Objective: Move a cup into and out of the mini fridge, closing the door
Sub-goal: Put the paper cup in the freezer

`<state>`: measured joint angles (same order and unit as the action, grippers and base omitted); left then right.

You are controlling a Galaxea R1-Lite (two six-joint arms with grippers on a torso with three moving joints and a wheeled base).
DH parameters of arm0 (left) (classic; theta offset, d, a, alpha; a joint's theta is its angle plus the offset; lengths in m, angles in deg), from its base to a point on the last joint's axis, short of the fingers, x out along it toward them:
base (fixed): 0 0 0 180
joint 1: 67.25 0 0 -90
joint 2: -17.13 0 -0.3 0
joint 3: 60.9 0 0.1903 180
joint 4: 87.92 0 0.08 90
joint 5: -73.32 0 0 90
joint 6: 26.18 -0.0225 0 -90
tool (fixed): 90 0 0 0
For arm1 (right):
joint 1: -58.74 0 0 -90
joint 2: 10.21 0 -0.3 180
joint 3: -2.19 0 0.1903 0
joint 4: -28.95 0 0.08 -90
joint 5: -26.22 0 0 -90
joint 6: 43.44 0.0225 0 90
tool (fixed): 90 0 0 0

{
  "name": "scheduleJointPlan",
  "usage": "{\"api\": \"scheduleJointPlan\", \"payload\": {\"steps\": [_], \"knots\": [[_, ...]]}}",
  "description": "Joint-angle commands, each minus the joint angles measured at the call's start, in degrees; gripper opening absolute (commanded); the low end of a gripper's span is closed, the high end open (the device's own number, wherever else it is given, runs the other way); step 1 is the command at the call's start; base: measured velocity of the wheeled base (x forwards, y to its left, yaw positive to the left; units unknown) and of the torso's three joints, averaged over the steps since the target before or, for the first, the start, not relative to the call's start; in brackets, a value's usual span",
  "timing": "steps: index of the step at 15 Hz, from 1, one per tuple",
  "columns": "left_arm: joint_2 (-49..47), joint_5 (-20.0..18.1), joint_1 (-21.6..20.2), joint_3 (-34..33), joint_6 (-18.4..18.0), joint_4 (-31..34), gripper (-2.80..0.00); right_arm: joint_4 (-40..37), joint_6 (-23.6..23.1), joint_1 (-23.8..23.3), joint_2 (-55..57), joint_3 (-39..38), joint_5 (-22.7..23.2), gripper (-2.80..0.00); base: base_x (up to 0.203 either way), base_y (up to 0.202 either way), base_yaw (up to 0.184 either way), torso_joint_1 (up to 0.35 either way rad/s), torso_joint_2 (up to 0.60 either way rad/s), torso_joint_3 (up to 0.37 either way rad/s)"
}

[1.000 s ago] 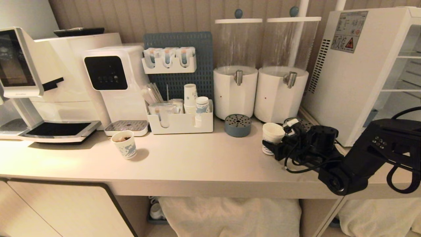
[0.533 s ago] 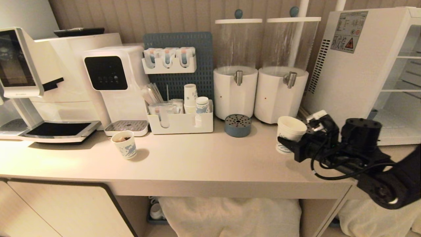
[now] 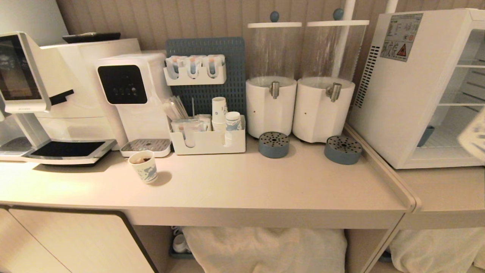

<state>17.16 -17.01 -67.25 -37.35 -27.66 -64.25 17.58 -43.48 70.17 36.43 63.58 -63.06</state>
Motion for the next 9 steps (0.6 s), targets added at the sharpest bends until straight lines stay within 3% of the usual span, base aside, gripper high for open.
{"api": "scheduleJointPlan", "payload": {"steps": [1, 3, 5, 7, 9], "knots": [[0.1, 0.0, 0.0, 0.0, 0.0, 0.0, -2.80, -24.9, 3.6, -0.4, -18.9, 4.2, -4.3, -2.80, 0.000, 0.000, 0.000, 0.000, 0.00, 0.000], [0.1, 0.0, 0.0, 0.0, 0.0, 0.0, -2.80, -36.1, 7.1, -6.4, -27.0, 6.8, -7.7, -2.80, 0.000, 0.000, 0.000, 0.000, 0.00, 0.000], [0.1, 0.0, 0.0, 0.0, 0.0, 0.0, -2.80, -40.4, 8.5, -14.0, -31.3, 6.9, -8.0, -2.80, 0.000, 0.000, 0.000, 0.000, 0.00, 0.000], [0.1, 0.0, 0.0, 0.0, 0.0, 0.0, -2.80, -41.6, 8.2, -12.9, -38.0, 4.4, -3.6, -2.80, 0.000, 0.000, 0.000, 0.000, 0.00, 0.000], [0.1, 0.0, 0.0, 0.0, 0.0, 0.0, -2.80, -35.9, 6.7, -12.0, -45.1, -4.0, 0.4, -2.80, 0.000, 0.000, 0.000, 0.000, 0.00, 0.000]]}}
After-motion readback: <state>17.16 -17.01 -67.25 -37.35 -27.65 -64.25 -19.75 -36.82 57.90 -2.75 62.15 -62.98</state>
